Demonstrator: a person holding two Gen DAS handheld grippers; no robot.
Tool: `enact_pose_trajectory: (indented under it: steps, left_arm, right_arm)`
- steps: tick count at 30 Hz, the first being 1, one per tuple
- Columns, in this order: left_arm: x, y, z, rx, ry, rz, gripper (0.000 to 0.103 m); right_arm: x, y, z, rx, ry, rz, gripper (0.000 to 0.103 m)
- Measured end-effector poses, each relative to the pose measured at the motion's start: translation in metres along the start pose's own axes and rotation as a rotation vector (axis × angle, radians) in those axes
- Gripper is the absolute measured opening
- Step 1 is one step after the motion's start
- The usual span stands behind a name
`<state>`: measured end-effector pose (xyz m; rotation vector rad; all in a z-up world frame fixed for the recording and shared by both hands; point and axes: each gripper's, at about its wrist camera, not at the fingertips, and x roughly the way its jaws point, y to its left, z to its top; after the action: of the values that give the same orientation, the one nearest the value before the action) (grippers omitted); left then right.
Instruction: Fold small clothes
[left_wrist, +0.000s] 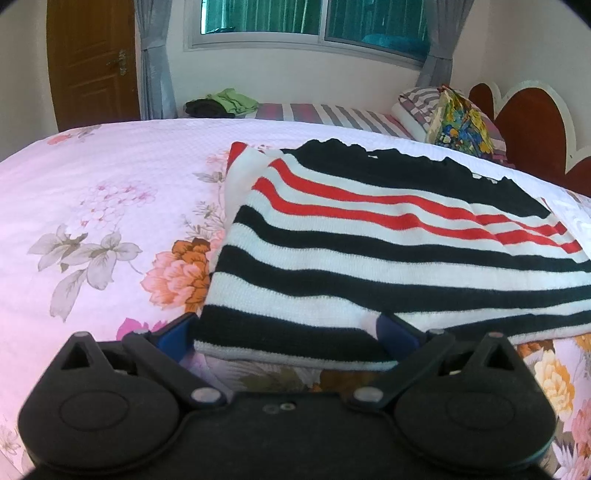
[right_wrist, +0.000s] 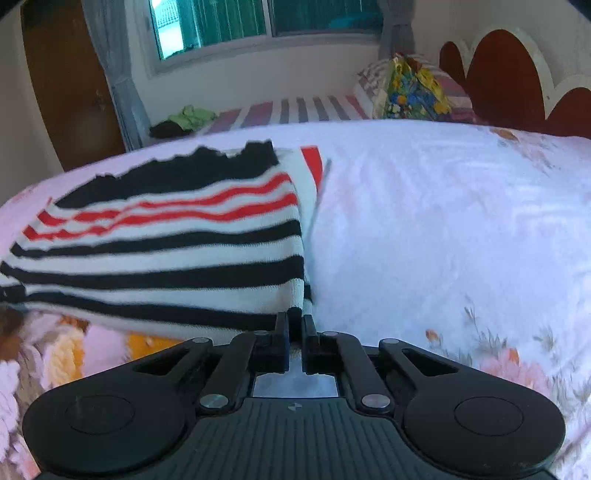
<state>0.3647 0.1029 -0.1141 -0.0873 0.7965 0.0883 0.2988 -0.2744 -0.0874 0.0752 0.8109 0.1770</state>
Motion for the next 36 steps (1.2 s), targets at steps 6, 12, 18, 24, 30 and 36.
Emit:
enact_pose_trajectory:
  steps: [6,12,18,24,30,36]
  left_arm:
    - [-0.045,-0.009,0.008,0.054,-0.120,0.113,0.090]
    - [-0.015,-0.069,0.009,0.154,-0.039,0.008,0.097]
    - [-0.021,-0.047,0.011,0.110,-0.036,0.088,0.099]
    - [-0.012,-0.037,0.002,0.111,0.016,0.042,0.102]
    - [-0.026,-0.035,-0.010,0.091,0.036,0.058,0.099]
    - [-0.031,-0.028,-0.026,0.073,0.054,0.073,0.100]
  right_arm:
    - [-0.032,0.020,0.015,-0.093,-0.117,-0.059,0.005]
    - [0.008,0.051,0.002,-0.183,-0.004,-0.072,0.019]
    - [-0.012,0.043,0.007,-0.149,-0.065,-0.057,0.023]
    - [0.009,0.045,0.006,-0.159,0.033,-0.049,0.024]
    - [0.005,0.043,0.005,-0.122,0.011,-0.033,0.074]
    - [-0.005,0.043,0.007,-0.074,-0.043,-0.059,0.074]
